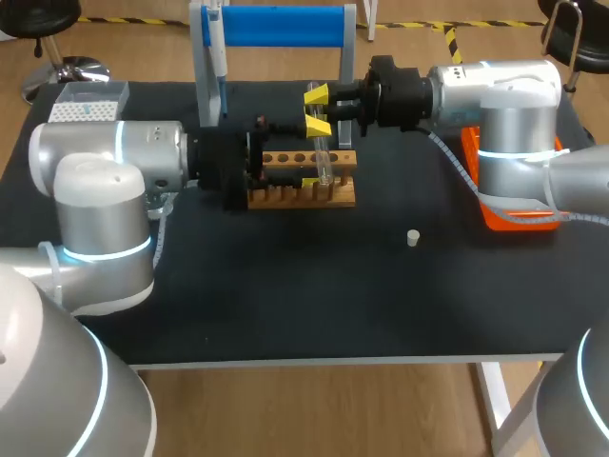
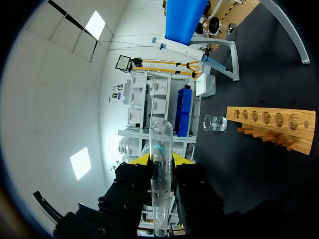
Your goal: Invert the test tube, pick up the pipette, mount the tip to pipette, aspirate from beaker and dispense into the tube, eject the tip, return the pipette, and cap with the stopper.
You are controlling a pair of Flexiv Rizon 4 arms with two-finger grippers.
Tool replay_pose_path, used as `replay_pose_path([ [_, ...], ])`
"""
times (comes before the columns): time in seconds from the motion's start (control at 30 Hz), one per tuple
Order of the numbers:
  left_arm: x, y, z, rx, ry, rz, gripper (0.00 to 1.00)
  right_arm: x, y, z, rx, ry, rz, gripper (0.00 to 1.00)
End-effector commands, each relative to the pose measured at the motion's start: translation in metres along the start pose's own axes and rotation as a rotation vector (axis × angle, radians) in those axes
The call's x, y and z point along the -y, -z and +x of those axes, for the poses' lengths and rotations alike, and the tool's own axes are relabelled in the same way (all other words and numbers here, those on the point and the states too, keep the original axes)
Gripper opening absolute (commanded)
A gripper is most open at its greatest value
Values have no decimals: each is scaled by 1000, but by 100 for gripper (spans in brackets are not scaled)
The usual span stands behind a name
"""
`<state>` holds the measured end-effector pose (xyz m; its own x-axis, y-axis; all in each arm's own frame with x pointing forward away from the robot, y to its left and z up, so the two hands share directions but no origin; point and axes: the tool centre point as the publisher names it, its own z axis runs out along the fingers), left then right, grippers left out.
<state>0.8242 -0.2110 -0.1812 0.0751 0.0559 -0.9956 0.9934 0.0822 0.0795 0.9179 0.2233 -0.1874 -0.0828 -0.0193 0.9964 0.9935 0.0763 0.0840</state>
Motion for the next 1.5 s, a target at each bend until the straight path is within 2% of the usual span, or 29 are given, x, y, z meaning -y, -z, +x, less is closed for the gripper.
replay_pose_path([
  [0.03,-3,-5,1,-5,3,10,100,0,0,1,3,1,0,0],
  [0.6,-1,-14,-1,-7,-3,27,100,0,0,1,3,1,0,0],
  [0.67,-1,-14,0,-8,-2,27,93,0,0,1,3,1,0,0],
  [0.7,-1,-14,0,-8,-1,27,94,0,0,1,3,1,0,0],
  [0.77,-1,-14,0,-8,1,27,88,0,0,1,3,1,0,0],
  [0.83,-1,-14,0,-9,2,27,87,0,0,1,3,1,0,0],
  [0.87,-1,-14,1,-9,3,28,84,0,0,1,3,1,0,0],
  [1.0,-1,-14,1,-8,5,28,37,0,0,1,3,1,0,0],
  [1.07,-1,-14,1,-7,7,27,24,0,0,1,3,1,0,0],
  [1.1,-1,-14,1,-8,7,27,0,0,0,1,3,1,0,0],
  [1.5,-2,-12,5,-21,32,-14,0,0,0,1,3,1,0,0],
])
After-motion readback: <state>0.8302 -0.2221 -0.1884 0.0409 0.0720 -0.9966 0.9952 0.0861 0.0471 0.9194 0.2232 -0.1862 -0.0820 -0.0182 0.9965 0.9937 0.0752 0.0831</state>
